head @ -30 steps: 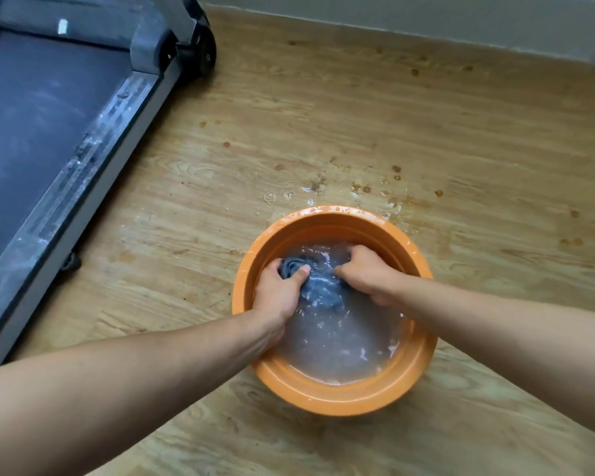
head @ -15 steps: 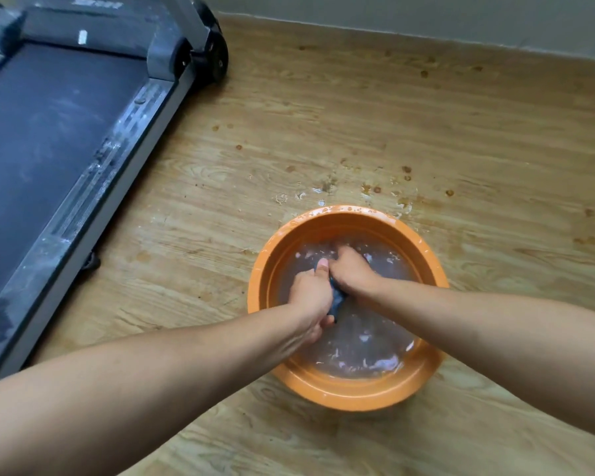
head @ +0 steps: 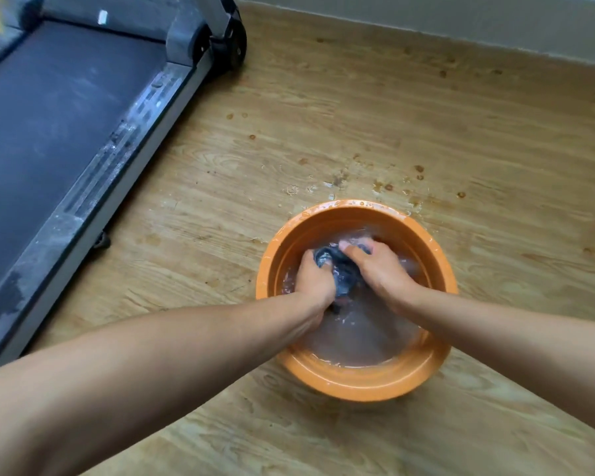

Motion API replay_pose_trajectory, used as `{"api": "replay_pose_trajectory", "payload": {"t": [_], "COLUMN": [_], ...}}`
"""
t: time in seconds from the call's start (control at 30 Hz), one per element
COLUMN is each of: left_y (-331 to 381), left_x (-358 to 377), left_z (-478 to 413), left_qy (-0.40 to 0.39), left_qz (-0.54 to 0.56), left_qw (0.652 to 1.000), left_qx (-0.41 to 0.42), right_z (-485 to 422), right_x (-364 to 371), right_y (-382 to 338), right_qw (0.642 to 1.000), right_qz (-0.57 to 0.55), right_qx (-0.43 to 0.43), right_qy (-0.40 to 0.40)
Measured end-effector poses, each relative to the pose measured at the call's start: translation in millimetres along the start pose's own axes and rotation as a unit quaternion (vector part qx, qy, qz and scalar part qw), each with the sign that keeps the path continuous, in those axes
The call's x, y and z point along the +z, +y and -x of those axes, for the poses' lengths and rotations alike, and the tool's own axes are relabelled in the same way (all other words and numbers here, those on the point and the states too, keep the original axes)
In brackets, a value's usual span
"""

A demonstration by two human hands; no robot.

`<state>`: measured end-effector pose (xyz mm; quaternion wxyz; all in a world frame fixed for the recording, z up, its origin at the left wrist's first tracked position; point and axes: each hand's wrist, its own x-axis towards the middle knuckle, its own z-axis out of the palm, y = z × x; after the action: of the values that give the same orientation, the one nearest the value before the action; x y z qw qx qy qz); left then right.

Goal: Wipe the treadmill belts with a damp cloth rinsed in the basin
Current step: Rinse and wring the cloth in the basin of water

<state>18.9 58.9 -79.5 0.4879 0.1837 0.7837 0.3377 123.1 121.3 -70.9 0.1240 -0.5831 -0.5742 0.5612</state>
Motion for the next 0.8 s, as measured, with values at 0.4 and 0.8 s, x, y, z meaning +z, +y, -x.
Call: {"api": "replay_pose_trajectory", "payload": {"t": [0.4, 0.8], "left_y": [1.5, -7.0], "left_x": [4.5, 0.9], "left_z": [19.6, 3.0], "left_qy": [-0.005, 0.023], "left_qz": [-0.028, -0.057], "left_qw": [0.997, 0.997], "left_qx": [0.075, -0.042], "right_z": [-44.9, 3.2], "right_x": [20.2, 14.6], "right_y": [-0.5, 9.3], "right_qw": [0.994, 0.995], "right_qz": [0.09, -0.066], "right_qx": [0.063, 0.067], "right_qy": [-0.011, -0.022]}}
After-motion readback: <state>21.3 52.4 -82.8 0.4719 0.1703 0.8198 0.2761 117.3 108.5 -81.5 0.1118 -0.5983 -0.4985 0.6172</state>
